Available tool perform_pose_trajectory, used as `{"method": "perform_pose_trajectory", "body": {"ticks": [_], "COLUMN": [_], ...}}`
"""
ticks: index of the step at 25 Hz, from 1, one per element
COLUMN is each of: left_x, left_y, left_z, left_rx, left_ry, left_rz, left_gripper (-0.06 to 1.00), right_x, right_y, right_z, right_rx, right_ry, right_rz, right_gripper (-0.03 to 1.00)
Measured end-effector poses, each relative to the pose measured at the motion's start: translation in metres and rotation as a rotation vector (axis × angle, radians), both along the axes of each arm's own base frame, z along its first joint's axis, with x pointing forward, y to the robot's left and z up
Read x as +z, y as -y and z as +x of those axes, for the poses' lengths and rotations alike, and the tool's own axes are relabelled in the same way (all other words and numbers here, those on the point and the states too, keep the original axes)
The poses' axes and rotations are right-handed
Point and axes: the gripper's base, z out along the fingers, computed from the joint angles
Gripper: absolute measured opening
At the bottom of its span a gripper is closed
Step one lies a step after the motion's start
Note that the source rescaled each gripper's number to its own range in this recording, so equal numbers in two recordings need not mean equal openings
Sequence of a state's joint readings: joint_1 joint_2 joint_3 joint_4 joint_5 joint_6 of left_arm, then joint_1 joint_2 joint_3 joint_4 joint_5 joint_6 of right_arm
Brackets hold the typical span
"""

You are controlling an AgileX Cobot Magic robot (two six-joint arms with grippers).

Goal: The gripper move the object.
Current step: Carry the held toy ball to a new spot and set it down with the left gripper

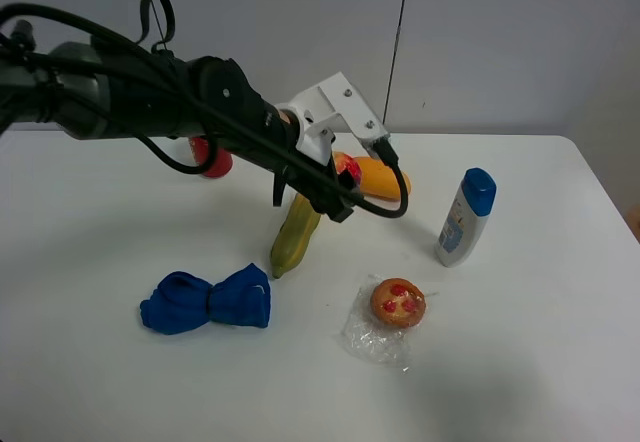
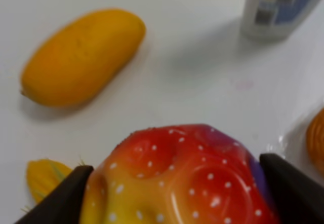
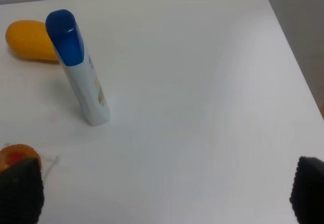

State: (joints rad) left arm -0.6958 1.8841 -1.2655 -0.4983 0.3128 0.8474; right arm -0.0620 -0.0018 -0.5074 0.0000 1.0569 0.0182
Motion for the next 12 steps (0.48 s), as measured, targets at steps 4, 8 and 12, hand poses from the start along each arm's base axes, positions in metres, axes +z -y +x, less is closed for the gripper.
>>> {"method": "perform_pose_trajectory", "body": {"ticks": [4,8,12], "left_x": [-0.037,-0.045,-0.041], "left_y": [0.006,0.021,0.043], "left_z": [0.006,0.013,0.020], "left_rx": [-0.024,-0.056,-0.089], "left_ry": [-0.061,-0.089,-0.067], "left_rz": [0.067,0.074,0.051], "left_gripper": [0.03,0.03,0.03], "right_x": [0.000,0.000,0.000], "right_y": [0.000,0.000,0.000], "right_z": [0.000,0.000,0.000], "right_rx": [0.000,0.000,0.000], "right_ry": [0.000,0.000,0.000], "right_rz": [0.000,0.000,0.000], "right_gripper": [1.00,1.00,1.00]}}
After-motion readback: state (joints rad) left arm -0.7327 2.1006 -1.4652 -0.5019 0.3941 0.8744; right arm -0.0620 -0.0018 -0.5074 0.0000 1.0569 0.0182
